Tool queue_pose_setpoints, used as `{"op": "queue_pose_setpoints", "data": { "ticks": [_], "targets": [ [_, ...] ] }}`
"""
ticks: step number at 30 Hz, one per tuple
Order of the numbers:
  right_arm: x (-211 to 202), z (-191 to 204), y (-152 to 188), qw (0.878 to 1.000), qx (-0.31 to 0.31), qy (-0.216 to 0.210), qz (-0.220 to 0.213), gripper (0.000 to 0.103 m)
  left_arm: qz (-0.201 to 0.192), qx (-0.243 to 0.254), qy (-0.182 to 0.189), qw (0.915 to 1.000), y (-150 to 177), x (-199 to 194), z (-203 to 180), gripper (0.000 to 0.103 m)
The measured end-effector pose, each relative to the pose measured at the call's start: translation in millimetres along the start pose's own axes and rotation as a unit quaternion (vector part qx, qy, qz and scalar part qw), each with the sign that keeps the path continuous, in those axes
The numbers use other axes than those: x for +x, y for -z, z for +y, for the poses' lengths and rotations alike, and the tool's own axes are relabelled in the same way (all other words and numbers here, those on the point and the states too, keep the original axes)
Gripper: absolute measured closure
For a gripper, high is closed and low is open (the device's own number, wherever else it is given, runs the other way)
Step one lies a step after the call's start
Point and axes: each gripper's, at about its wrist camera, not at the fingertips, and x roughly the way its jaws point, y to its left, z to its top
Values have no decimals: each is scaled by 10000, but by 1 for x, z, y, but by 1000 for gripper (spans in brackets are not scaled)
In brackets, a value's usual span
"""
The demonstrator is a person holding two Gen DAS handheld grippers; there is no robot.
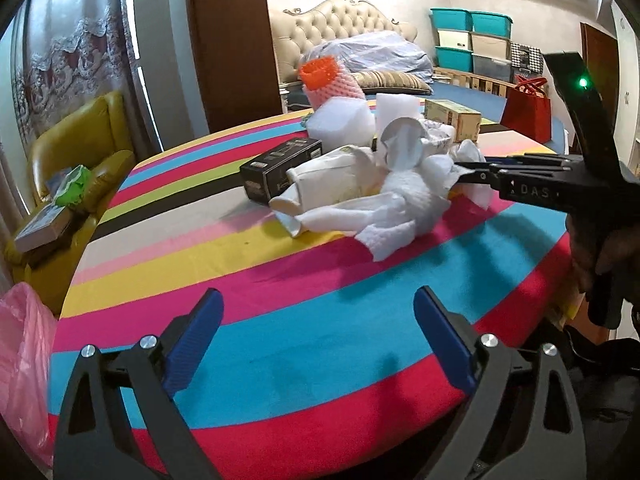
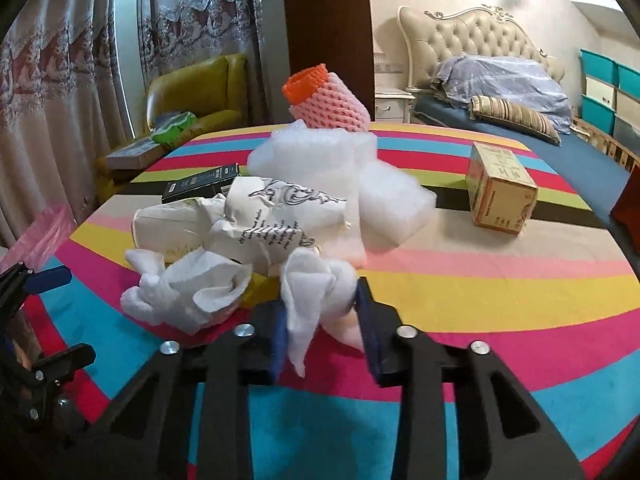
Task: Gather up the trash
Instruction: 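Grasp a white tissue with the right tool while the left tool grasps a crumpled tissue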
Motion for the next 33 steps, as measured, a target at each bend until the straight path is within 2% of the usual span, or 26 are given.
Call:
{"op": "queue_pose_setpoints", "data": {
  "ticks": [8,12,14,18,20,21,24,33],
  "targets": [
    [-2,-20,5,9986,501,129,-146,76,-151,79,515,9985,-32,17,-23,13],
    [-1,-22,6,9981,587,120,-165,76,-137,124,795,9967,-48,37,-38,31],
    [-2,-25,6,9975,679,94,-191,76,-48,204,920,9955,-53,52,-47,34],
    [-4,-30,9,9960,861,-23,-230,76,195,416,867,9952,-57,69,-60,43],
    [-5,-31,9,9959,876,-52,-236,76,376,391,716,9960,-58,77,-60,54],
    [-5,-31,9,9958,876,-57,-244,76,454,330,746,9956,-57,80,-58,63],
    [-5,-32,10,9958,874,-83,-244,76,396,105,983,9943,-53,78,-48,67],
    [-8,-32,11,9956,869,-13,-356,76,-238,54,702,9972,-30,46,-49,67]
  ]
}}
